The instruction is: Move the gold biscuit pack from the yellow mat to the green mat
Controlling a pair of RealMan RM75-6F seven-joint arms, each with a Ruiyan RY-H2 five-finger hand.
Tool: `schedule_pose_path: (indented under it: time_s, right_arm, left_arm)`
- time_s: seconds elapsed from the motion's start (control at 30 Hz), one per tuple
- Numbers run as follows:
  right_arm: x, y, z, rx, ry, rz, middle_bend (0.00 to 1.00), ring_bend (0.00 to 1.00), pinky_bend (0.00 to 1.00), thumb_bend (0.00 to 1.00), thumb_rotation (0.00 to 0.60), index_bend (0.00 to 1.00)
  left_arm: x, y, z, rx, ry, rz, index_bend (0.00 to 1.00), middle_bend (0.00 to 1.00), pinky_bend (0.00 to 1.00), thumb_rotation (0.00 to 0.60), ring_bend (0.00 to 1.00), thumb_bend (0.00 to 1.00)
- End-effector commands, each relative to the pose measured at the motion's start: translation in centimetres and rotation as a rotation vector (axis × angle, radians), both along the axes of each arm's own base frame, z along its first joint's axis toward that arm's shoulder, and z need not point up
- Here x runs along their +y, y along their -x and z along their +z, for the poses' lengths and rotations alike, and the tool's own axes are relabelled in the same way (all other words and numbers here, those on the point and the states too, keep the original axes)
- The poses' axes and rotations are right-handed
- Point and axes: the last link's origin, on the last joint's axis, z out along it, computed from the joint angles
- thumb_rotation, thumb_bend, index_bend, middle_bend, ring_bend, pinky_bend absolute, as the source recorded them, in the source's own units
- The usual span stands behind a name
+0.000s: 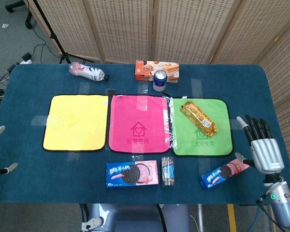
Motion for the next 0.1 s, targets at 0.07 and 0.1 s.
schedule_pose_path:
  time_s: [0.07, 0.1]
  right_arm:
    - [1.78, 0.89, -0.45, -0.074, 0.015, -0.014, 0.0, 0.0, 0.0, 0.0, 0.6, 0.0]
    - [2.25, 1.24, -0.54, -0.088, 0.018, -0.014, 0.0, 0.0, 0.0, 0.0, 0.6, 0.0]
  left_arm:
    - [-0.2, -0.01, 0.01, -0.001, -0.005, -0.024, 0.0, 0.0, 0.0, 0.6, 0.0, 0.0]
    - [-0.25, -0.05, 0.07, 0.001, -0.011, -0.036, 0.0, 0.0, 0.0, 0.6, 0.0, 0.0]
